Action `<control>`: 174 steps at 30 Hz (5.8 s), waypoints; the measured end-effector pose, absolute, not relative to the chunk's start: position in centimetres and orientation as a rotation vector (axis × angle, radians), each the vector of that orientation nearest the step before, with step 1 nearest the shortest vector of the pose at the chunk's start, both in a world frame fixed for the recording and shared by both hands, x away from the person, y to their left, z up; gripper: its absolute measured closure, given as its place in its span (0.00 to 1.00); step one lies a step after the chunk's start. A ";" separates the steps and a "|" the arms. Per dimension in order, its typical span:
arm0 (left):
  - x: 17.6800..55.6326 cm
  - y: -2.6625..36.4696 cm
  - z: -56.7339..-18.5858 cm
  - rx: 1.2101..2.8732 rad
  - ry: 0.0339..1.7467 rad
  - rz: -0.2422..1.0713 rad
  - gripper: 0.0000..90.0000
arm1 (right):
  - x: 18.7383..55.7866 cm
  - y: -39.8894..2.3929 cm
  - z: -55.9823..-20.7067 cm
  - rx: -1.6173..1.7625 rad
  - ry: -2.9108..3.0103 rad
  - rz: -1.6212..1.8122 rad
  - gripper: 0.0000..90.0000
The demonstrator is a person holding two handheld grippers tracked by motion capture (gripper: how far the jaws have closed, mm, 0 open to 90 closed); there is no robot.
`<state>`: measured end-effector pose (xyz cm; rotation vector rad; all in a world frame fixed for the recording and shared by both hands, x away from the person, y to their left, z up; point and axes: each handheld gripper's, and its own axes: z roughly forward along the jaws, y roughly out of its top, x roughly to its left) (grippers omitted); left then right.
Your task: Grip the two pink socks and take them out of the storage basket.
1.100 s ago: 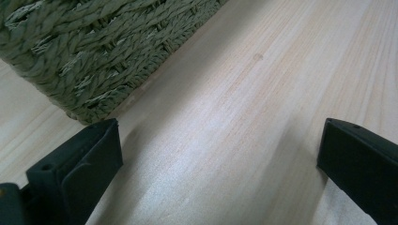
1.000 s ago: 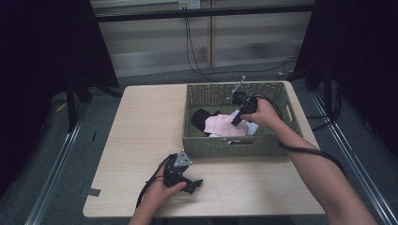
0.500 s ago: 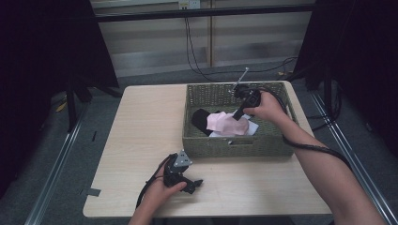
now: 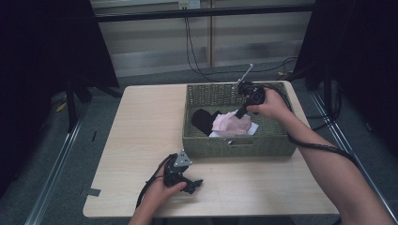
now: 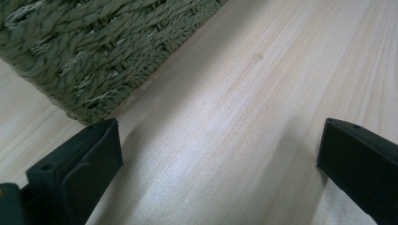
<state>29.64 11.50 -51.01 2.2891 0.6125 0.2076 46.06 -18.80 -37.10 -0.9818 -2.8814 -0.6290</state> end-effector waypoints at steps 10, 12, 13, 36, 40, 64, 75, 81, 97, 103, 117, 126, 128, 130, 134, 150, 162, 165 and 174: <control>29.6 11.5 -51.0 2.291 0.614 0.211 0.00 | 44.7 -20.0 -33.7 -0.965 -2.876 -0.663 0.97; 29.6 11.5 -51.0 2.291 0.614 0.211 0.00 | 44.5 -20.3 -33.0 -0.948 -2.889 -0.651 0.97; 29.6 11.5 -51.0 2.291 0.614 0.211 0.00 | 44.4 -20.4 -32.8 -0.958 -2.886 -0.658 0.97; 29.6 11.5 -51.0 2.292 0.613 0.211 0.00 | 41.5 -21.1 -28.0 -0.868 -2.925 -0.687 0.97; 29.6 11.5 -51.0 2.292 0.613 0.211 0.00 | 41.0 -21.2 -27.3 -0.859 -2.927 -0.687 0.97; 29.6 11.5 -51.0 2.291 0.614 0.211 0.00 | 35.8 -20.8 -23.8 -0.684 -2.935 -0.740 0.97; 29.6 11.5 -51.0 2.292 0.613 0.211 0.00 | 33.0 -19.1 -25.1 -0.517 -2.930 -0.791 0.97; 29.6 11.5 -51.0 2.292 0.613 0.211 0.00 | 32.4 -18.9 -26.4 -0.512 -2.900 -0.791 0.97; 29.6 11.5 -51.0 2.288 0.614 0.214 0.00 | 31.6 -17.8 -30.7 -0.471 -2.893 -0.655 0.96; 29.6 11.5 -51.0 2.286 0.616 0.213 0.00 | 31.6 -17.6 -32.1 -0.466 -2.886 -0.635 0.96; 29.6 11.5 -51.0 2.288 0.614 0.214 0.00 | 32.2 -17.7 -32.3 -0.486 -2.923 -0.654 0.68; 29.6 11.5 -51.0 2.292 0.613 0.211 0.00 | 36.1 -18.2 -32.8 -0.654 -2.954 -0.660 0.61; 29.6 11.5 -51.0 2.292 0.613 0.211 0.00 | 37.3 -18.4 -33.1 -0.712 -2.959 -0.665 0.61; 29.6 11.5 -51.0 2.292 0.613 0.211 0.00 | 38.5 -18.6 -33.6 -0.753 -2.960 -0.669 0.60; 29.6 11.5 -51.0 2.292 0.614 0.211 0.00 | 40.3 -18.5 -34.7 -0.818 -2.976 -0.632 0.59; 29.6 11.5 -51.0 2.290 0.611 0.208 0.00 | 44.8 -17.7 -39.4 -0.934 -2.984 -0.549 0.55; 29.6 11.5 -51.0 2.291 0.612 0.210 0.00 | 46.9 -18.2 -41.8 -1.019 -2.999 -0.517 0.53; 29.6 11.5 -51.0 2.291 0.613 0.210 0.00 | 47.3 -18.2 -42.6 -1.025 -3.001 -0.496 0.54; 29.6 11.5 -51.0 2.291 0.613 0.210 0.00 | 47.6 -17.4 -43.8 -0.994 -2.950 -0.462 0.84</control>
